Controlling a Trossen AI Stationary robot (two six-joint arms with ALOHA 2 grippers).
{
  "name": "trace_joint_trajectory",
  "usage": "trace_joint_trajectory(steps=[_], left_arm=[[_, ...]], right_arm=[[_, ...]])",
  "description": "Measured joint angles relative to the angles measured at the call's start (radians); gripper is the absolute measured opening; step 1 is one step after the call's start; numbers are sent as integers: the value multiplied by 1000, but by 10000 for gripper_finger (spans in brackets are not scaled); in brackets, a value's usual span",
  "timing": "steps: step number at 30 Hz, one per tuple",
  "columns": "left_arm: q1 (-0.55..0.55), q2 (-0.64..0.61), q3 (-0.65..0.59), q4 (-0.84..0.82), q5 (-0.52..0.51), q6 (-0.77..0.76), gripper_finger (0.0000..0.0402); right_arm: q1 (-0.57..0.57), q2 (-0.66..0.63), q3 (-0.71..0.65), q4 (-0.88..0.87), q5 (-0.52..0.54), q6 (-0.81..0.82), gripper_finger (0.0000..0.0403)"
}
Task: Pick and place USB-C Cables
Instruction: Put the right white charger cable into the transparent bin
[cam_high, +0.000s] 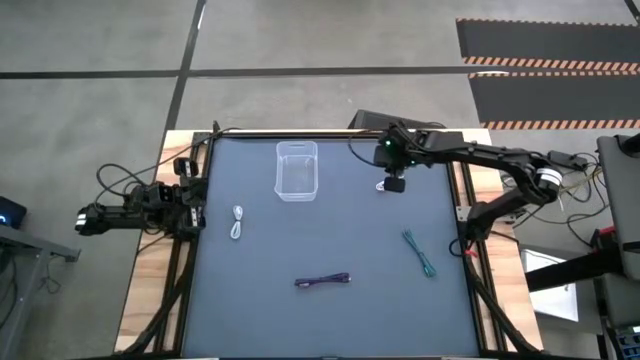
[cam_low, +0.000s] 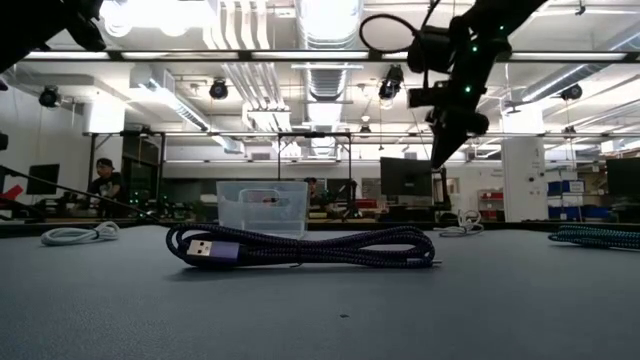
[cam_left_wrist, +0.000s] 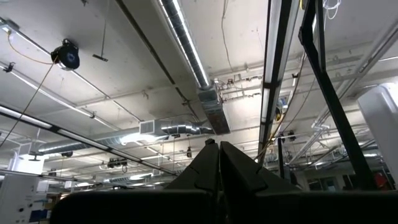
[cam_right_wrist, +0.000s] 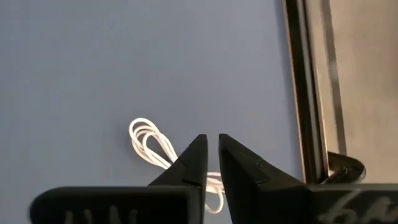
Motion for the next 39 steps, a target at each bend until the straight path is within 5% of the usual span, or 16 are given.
trace_joint_trajectory(steps=[15,39], left_arm=[[0,0,0,0,0,0,0],[0,0,0,0,0,0,0]], right_arm=[[0,155,-1,-27,65,-91,167],[1,366,0,-93,121,-114,150]])
